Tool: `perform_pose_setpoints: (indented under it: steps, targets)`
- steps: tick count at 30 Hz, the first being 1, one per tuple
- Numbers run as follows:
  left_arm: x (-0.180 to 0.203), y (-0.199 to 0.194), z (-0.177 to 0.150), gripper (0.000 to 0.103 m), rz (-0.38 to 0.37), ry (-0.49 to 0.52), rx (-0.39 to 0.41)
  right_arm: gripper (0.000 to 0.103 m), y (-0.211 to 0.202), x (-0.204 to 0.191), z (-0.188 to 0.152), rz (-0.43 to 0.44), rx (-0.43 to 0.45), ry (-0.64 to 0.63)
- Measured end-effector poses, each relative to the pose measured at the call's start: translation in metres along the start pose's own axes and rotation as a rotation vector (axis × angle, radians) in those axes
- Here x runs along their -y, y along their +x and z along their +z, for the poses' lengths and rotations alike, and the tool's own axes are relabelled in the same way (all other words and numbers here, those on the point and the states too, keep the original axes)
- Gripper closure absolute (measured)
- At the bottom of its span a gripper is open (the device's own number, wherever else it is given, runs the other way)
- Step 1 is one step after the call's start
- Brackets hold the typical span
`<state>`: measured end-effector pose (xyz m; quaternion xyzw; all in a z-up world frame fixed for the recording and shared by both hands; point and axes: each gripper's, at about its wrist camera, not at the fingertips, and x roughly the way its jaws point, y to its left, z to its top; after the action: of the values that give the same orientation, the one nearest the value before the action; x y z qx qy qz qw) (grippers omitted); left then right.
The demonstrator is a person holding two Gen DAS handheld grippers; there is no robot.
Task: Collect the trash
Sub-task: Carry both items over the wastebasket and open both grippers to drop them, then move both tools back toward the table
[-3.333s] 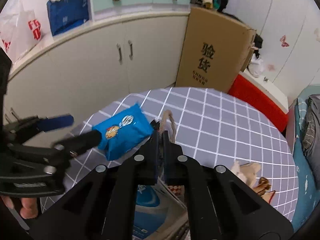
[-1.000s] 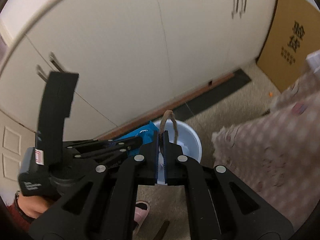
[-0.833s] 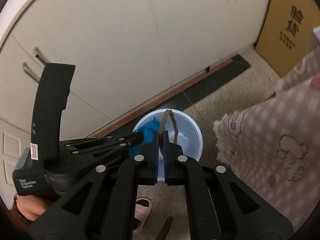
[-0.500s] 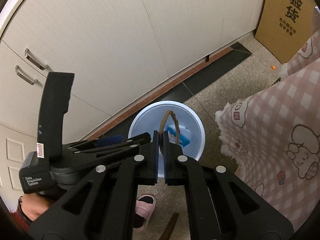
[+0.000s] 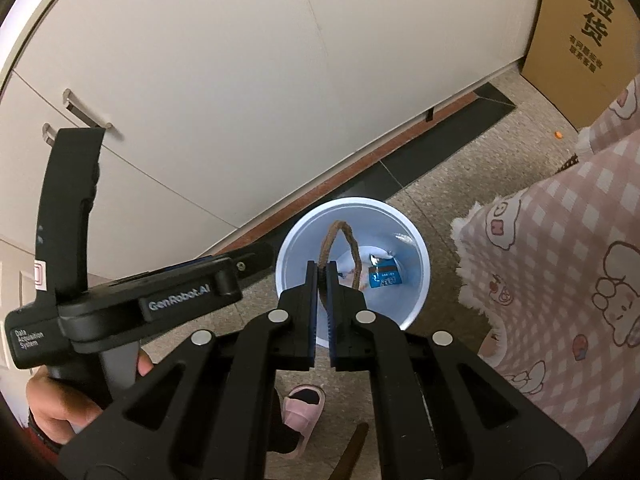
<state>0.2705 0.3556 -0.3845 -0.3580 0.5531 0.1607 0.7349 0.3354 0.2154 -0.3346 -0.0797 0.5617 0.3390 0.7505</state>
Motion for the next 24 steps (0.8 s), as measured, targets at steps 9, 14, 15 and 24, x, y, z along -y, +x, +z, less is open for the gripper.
perform_pose_setpoints:
  steps: [9, 14, 15, 24]
  targets:
    - [-0.010, -0.028, 0.000, 0.034, -0.051, -0.047, 0.030, 0.048, -0.017, -0.012, 0.005, -0.011, 0.036, 0.004]
    - [-0.008, -0.042, -0.005, 0.034, -0.062, -0.045, 0.046, 0.048, -0.034, -0.016, 0.004, -0.020, 0.066, -0.004]
    - [-0.007, -0.046, -0.006, 0.034, -0.069, -0.046, 0.049, 0.048, -0.038, -0.016, 0.004, -0.022, 0.073, -0.003]
    - [0.015, -0.099, -0.019, 0.034, -0.124, -0.019, 0.119, 0.048, -0.092, -0.019, 0.004, -0.032, 0.169, -0.002]
